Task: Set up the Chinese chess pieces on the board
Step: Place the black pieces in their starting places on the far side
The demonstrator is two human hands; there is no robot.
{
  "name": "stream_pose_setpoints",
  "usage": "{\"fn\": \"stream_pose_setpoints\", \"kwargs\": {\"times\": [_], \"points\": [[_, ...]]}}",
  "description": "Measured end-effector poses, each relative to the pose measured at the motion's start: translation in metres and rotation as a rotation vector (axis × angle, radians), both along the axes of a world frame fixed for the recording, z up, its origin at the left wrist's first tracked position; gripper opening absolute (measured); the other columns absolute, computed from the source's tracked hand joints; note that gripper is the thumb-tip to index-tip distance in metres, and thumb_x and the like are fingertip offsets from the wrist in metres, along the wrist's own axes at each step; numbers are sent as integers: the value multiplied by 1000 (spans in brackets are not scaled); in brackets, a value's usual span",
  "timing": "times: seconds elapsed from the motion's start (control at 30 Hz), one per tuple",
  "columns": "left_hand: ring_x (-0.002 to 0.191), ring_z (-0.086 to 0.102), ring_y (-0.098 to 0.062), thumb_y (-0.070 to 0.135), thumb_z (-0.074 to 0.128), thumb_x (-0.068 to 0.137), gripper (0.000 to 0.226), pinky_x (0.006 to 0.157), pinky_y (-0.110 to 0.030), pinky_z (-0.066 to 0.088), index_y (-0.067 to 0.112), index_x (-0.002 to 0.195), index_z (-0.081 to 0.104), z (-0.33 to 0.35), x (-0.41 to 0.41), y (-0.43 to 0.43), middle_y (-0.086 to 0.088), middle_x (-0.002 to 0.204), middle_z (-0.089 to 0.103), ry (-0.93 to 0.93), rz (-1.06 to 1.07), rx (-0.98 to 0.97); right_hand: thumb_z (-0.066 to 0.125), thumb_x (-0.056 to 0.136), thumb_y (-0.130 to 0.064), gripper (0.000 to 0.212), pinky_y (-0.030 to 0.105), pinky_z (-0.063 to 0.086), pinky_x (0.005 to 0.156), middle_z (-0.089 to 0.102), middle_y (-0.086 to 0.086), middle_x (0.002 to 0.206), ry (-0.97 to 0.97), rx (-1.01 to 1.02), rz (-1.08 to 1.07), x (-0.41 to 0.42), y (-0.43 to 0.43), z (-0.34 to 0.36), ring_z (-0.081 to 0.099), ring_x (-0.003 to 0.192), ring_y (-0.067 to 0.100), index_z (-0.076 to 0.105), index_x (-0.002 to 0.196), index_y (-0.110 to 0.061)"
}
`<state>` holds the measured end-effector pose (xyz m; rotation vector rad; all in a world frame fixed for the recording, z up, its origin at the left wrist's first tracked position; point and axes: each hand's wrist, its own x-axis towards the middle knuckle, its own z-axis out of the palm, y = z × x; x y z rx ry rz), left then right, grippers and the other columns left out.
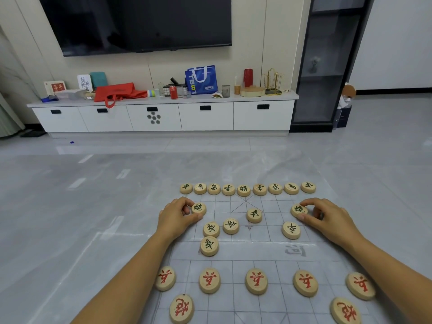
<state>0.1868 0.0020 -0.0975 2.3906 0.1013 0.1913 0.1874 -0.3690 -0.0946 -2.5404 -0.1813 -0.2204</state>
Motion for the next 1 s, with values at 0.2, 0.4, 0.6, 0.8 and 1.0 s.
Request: {"fn": "stream_pose_setpoints", "kwargs": {"times": [0.2, 0.4, 0.6, 0.8, 1.0], "points": [[76, 49, -12, 36, 73, 74, 27, 77, -36, 45, 27, 94, 57, 2, -1, -1, 5, 83, 54, -1, 10, 1, 62, 78, -49, 24, 29, 38, 72, 54, -7, 78, 7, -13, -9, 0, 1, 0, 51, 71, 7, 54, 99, -40], [74, 49, -11, 35, 75, 72, 33, 78, -37, 46, 27, 97, 55, 2, -3, -1, 5, 82, 54, 5, 9, -33, 62, 78, -49, 28, 28, 37, 71, 53, -7, 77, 20, -12, -16, -2, 2, 3, 50, 71, 8, 56, 102, -37], [70, 48, -11, 34, 77, 70, 44, 71, -30, 42, 23, 104, 51, 3, -4, 0, 6, 78, 52, 30, 24, -186, 61, 79, -47, 37, 30, 37, 74, 54, -6, 76, 32, 52, -31, -6, 4, 8, 51, 73, 7, 53, 113, -34], [77, 50, -14, 37, 65, 82, 32, 79, -33, 44, 21, 106, 52, 4, -5, 0, 3, 81, 53, 26, 20, -272, 56, 86, -40, 31, 33, 40, 78, 57, -1, 79, 40, 105, -47, -9, 7, 11, 52, 75, 9, 53, 115, -30], [93, 57, -24, 29, 60, 87, 25, 84, -32, 45, 17, 107, 51, 9, -8, 2, -7, 87, 56, 50, 30, -482, 54, 88, -36, 21, 31, 43, 68, 58, 4, 82, 74, 234, -49, -10, 5, 10, 55, 76, 19, 53, 108, -32]]}}
